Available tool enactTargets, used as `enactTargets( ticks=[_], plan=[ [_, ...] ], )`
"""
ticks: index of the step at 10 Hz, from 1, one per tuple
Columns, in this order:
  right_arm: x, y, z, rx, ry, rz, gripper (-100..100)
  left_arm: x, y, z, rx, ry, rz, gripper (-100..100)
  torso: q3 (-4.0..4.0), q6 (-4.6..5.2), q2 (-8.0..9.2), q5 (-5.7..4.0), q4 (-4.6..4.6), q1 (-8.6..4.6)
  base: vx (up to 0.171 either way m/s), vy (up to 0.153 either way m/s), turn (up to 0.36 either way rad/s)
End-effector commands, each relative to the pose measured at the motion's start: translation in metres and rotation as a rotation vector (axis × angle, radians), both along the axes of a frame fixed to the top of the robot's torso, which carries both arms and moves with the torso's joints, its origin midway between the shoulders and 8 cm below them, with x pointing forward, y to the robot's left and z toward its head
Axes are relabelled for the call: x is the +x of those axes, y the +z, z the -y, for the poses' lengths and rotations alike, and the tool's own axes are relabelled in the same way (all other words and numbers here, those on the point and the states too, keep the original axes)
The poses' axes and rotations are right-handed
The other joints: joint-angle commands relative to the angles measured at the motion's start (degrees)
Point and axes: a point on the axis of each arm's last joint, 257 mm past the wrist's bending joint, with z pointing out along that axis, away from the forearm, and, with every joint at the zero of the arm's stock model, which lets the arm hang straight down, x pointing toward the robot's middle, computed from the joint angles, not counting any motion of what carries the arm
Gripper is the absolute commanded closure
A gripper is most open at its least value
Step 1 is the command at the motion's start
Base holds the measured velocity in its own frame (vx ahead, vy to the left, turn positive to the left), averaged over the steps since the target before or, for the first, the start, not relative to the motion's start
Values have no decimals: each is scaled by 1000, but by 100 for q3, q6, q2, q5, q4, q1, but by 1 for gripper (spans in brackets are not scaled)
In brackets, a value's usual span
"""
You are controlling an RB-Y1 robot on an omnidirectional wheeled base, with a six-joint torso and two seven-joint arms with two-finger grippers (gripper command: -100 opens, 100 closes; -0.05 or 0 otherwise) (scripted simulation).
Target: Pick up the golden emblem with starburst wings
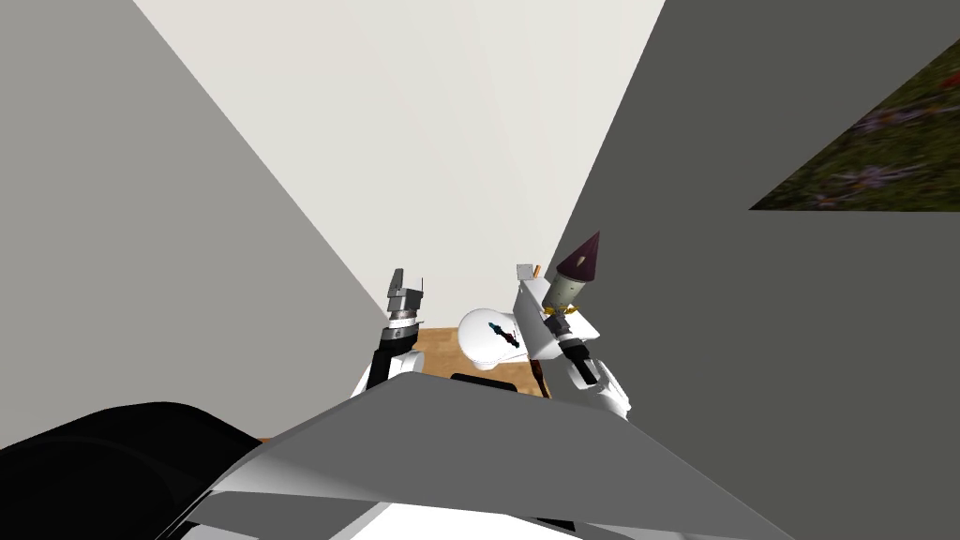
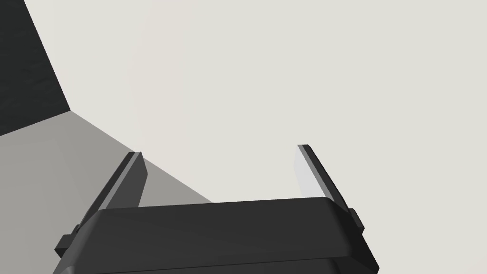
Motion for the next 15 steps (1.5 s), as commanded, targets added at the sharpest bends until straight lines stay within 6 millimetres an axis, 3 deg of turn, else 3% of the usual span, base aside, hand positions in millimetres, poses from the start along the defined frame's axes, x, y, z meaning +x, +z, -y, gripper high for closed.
enactTargets(
  ticks=[1,2,3,4,6,7,8,10,11,14,15],
  plan=[
    [1,2,-1,31,-7,7,-100,0,0,0,0,0,0,0,0,0,0,0,0,0,-24,-3,1],
    [2,3,1,42,-12,12,-100,0,0,0,0,0,0,0,-1,1,-3,1,0,4,-6,5,-5],
    [16,8,-4,-2,6,18,-100,0,0,0,0,0,0,0,-4,1,-9,2,-1,7,-41,-4,33],
    [16,3,-11,16,16,11,-100,0,0,0,0,0,0,0,-1,-1,-2,2,0,4,-48,-4,27],
    [15,5,-5,56,-5,18,-100,0,0,0,0,0,0,0,-2,1,-3,1,0,5,-11,1,-1],
    [30,11,-8,6,12,25,-100,0,0,0,0,0,0,0,-5,1,-9,2,-2,6,-41,-2,36],
    [28,2,-13,24,16,8,-100,0,0,0,0,0,0,0,-2,-1,-3,2,0,5,-47,-4,26],
    [28,5,-7,62,-5,16,-100,0,0,0,0,0,0,0,-2,2,-3,1,-1,4,-11,-1,-2],
    [41,9,-8,8,6,17,-100,0,0,0,0,0,0,0,-5,2,-9,1,-2,4,-34,2,34],
    [39,3,-5,60,-13,7,-100,0,0,0,0,0,0,0,-1,2,-3,1,0,3,-27,-4,7],
    [52,8,-3,-1,-8,6,-100,0,0,0,0,0,0,0,-4,2,-8,1,-2,4,-33,-8,35]
  ],
)
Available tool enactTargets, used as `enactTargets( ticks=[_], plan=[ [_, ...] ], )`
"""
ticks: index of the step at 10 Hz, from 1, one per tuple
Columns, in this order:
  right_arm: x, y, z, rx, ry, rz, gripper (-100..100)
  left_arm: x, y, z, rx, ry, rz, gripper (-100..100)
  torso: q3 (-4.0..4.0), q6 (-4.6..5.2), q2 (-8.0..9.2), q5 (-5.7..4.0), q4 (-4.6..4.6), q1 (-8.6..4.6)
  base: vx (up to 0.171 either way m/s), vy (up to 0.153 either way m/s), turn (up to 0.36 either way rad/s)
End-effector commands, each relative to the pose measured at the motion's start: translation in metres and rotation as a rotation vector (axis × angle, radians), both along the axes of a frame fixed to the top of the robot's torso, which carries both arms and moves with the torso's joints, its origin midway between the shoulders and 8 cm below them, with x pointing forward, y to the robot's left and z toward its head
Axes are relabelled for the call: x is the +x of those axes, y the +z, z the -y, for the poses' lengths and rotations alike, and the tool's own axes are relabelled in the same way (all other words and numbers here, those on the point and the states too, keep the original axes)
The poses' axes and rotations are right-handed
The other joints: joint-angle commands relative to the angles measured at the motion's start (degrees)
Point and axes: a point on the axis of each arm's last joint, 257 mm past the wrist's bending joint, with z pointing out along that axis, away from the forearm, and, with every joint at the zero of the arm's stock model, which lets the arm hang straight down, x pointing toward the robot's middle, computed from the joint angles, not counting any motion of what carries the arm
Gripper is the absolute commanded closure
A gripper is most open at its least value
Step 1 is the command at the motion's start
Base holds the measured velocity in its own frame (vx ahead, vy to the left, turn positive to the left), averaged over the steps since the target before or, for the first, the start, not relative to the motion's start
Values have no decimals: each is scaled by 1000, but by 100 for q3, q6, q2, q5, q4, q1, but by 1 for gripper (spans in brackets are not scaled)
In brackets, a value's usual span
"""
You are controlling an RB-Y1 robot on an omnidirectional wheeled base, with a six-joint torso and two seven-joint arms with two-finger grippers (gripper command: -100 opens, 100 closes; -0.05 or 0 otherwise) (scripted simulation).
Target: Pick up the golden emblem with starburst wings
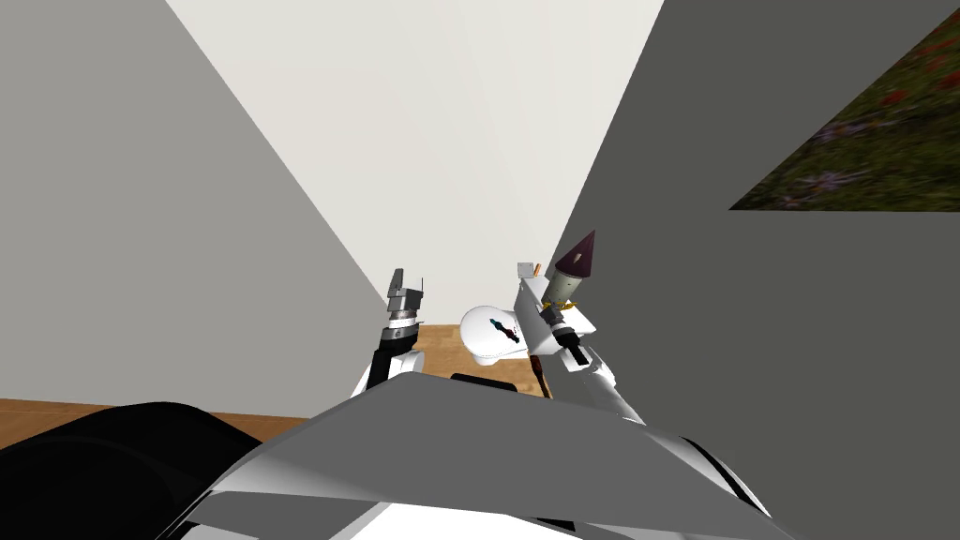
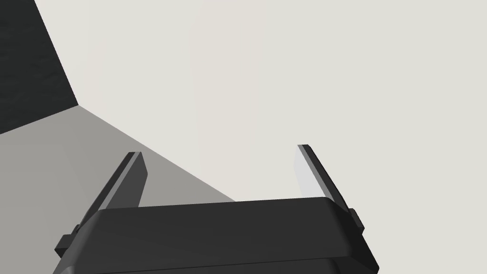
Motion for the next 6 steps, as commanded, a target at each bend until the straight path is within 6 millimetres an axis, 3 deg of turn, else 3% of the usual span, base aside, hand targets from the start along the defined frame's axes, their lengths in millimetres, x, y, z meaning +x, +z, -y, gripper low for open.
enactTargets(
  ticks=[1,6],
  plan=[
    [5,-6,-2,-16,2,-16,-100,0,0,0,0,0,0,0,0,0,0,0,0,0,-43,-9,24],
    [14,-10,15,-7,-43,-37,-100,0,0,0,0,0,0,0,4,2,7,-1,1,2,-31,-1,10]
  ],
)
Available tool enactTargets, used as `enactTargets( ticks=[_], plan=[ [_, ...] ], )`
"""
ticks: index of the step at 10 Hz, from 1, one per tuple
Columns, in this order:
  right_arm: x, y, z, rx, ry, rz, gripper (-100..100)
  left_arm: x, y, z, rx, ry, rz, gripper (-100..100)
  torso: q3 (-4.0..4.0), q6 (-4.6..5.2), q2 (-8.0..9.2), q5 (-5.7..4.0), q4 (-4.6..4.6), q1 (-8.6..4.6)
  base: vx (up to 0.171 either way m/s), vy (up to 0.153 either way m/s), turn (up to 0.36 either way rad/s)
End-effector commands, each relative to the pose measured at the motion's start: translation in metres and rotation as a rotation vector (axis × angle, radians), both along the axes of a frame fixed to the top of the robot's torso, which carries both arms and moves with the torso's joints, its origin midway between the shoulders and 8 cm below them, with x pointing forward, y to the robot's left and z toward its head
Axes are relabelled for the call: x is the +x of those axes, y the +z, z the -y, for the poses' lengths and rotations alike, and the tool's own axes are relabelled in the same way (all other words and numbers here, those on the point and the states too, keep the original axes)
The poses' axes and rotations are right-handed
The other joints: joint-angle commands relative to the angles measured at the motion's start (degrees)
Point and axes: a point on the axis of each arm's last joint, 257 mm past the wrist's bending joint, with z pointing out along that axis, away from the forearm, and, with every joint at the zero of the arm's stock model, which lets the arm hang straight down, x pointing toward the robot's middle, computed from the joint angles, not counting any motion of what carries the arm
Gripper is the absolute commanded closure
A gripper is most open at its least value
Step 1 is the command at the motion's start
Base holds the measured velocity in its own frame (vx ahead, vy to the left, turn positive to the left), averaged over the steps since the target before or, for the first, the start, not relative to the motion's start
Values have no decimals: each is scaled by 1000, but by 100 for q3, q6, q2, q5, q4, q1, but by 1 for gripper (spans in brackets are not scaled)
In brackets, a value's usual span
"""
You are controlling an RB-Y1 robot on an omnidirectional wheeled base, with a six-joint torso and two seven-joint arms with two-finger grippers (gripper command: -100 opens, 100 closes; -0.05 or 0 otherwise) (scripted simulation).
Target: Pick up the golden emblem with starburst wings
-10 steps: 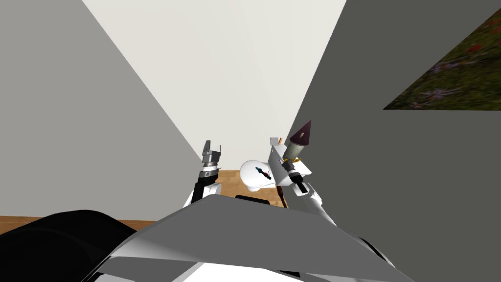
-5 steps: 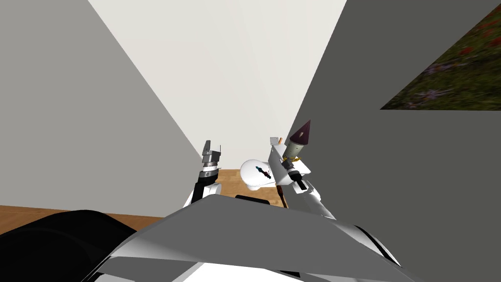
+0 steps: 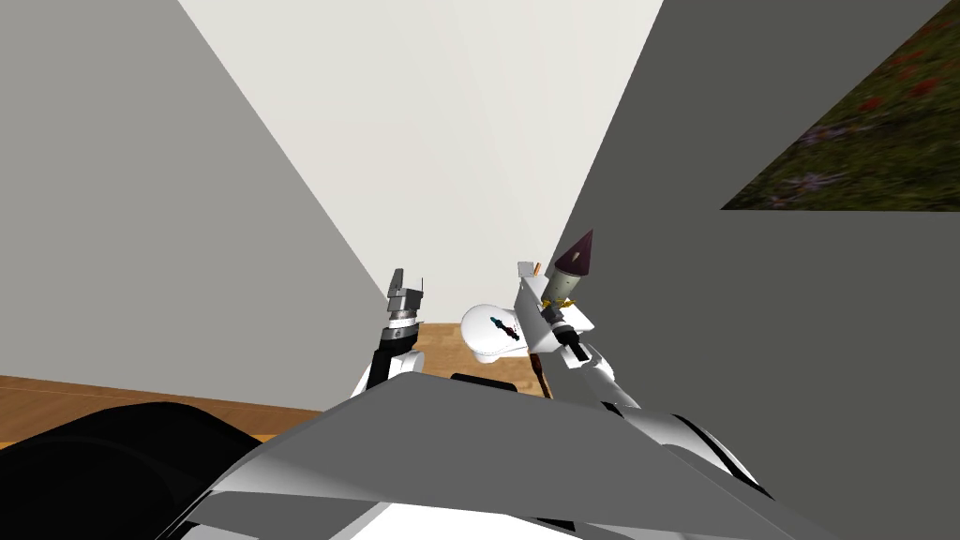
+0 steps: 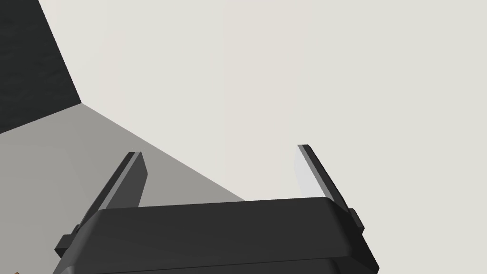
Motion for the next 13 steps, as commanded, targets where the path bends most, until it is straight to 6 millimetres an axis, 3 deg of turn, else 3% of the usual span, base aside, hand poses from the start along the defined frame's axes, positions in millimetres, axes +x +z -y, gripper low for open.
enactTargets(
  ticks=[1,2,3,5,6,7,10,11,13],
  plan=[
    [1,1,4,19,-13,2,-100,0,0,0,0,0,0,0,0,0,0,0,0,0,0,0,0],
    [12,5,13,-49,-20,-6,-100,0,0,0,0,0,0,0,-4,0,-7,0,-1,1,-35,0,42],
    [8,-6,13,-41,-24,-29,-100,0,0,0,0,0,0,0,-2,-2,-2,1,0,0,-43,-4,21],
    [9,-2,19,-9,-46,-20,-100,0,0,0,0,0,0,0,-1,1,-1,0,-1,-1,-16,-2,-5],
    [19,3,32,-82,-58,-28,-100,0,0,0,0,0,0,0,-4,0,-6,0,-1,0,-29,-5,37],
    [16,-6,33,-77,-63,-49,-100,0,0,0,0,0,0,0,-2,-1,-3,0,0,-2,-47,-6,23],
    [15,-4,38,-52,-82,-44,-100,0,0,0,0,0,0,0,-3,0,-5,0,-1,1,-14,0,-2],
    [15,-4,38,-51,-83,-44,100,0,0,0,0,0,0,0,-5,0,-9,0,-2,1,0,0,0],
    [15,-5,38,-48,-83,-45,100,0,0,0,0,0,0,0,-3,0,-7,5,1,5,0,0,0]
  ],
)
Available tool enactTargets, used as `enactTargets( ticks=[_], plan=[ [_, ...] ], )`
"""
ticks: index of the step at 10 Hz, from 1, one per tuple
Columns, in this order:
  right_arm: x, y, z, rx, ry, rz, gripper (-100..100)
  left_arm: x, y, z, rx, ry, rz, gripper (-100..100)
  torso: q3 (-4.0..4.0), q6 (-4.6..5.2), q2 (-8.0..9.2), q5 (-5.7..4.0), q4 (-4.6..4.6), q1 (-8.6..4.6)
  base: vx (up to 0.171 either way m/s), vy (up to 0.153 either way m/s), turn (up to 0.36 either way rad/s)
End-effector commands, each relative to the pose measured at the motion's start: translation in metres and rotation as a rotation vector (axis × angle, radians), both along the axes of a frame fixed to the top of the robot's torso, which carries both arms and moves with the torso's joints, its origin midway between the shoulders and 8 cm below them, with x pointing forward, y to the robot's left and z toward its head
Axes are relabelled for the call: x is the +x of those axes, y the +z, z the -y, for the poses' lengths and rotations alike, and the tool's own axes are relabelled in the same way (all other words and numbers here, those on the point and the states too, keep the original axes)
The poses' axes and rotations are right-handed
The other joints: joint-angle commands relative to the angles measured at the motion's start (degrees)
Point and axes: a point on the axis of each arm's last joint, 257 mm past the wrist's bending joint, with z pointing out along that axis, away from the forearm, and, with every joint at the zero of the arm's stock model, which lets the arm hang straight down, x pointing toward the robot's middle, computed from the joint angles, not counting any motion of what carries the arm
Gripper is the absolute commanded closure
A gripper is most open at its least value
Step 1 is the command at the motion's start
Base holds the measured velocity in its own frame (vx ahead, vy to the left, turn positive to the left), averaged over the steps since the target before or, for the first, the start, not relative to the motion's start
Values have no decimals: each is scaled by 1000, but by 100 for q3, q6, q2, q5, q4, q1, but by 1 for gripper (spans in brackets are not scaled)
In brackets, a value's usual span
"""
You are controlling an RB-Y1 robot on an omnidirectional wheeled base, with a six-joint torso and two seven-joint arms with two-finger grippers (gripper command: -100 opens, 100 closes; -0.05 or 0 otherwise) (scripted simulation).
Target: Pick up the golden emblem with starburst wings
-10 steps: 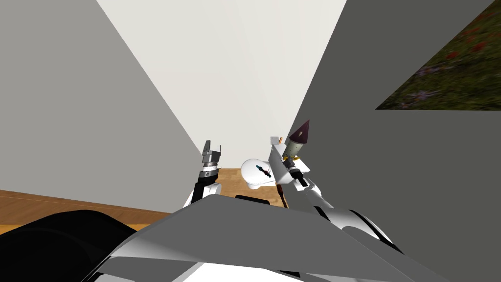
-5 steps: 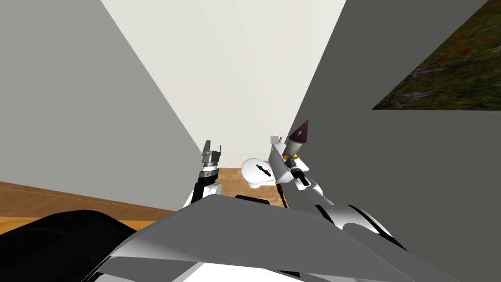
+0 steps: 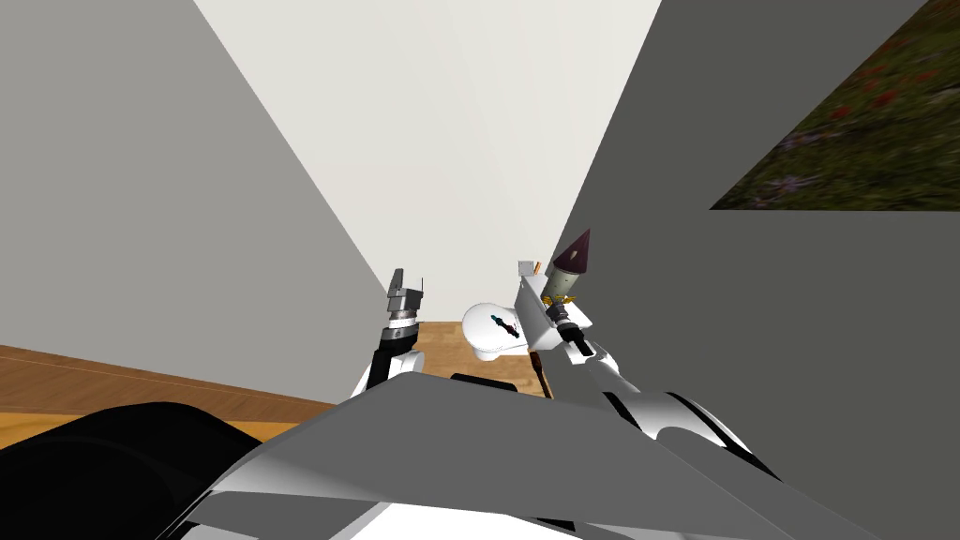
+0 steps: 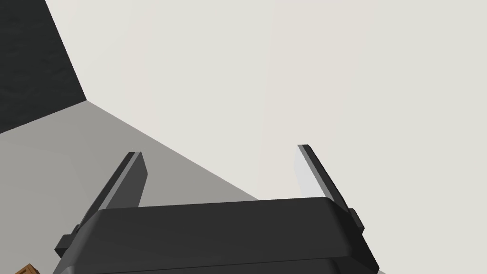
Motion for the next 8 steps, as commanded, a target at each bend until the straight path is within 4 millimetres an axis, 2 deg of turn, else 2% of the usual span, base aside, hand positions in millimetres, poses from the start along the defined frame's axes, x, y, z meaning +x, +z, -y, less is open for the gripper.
enactTargets(
  ticks=[1,2,3,4,5,6,7,8],
  plan=[
    [0,0,0,0,0,0,100,0,0,0,0,0,0,0,0,0,0,0,0,0,0,0,0],
    [0,0,0,-1,0,0,100,0,0,0,0,0,0,0,0,0,-1,-1,0,0,0,0,0],
    [0,0,0,-1,0,0,0,0,0,0,0,0,0,0,-1,0,-1,-1,0,-1,0,0,0],
    [-7,0,-16,66,22,21,100,0,0,0,0,0,0,0,-1,0,-1,-2,-1,-1,51,-3,-41],
    [-6,5,-15,59,23,33,100,0,0,0,0,0,0,0,-4,0,-9,-2,0,1,56,7,-25],
    [-6,3,-19,40,37,26,100,0,0,0,0,0,0,0,-9,-6,-18,-2,-1,3,27,7,10],
    [-14,8,-32,113,51,58,100,0,0,0,0,0,0,0,-6,-6,-13,-1,1,4,45,-2,-30],
    [-13,11,-27,104,45,61,100,0,0,0,0,0,0,0,-5,-3,-13,-3,1,2,46,1,-24]
  ],
)
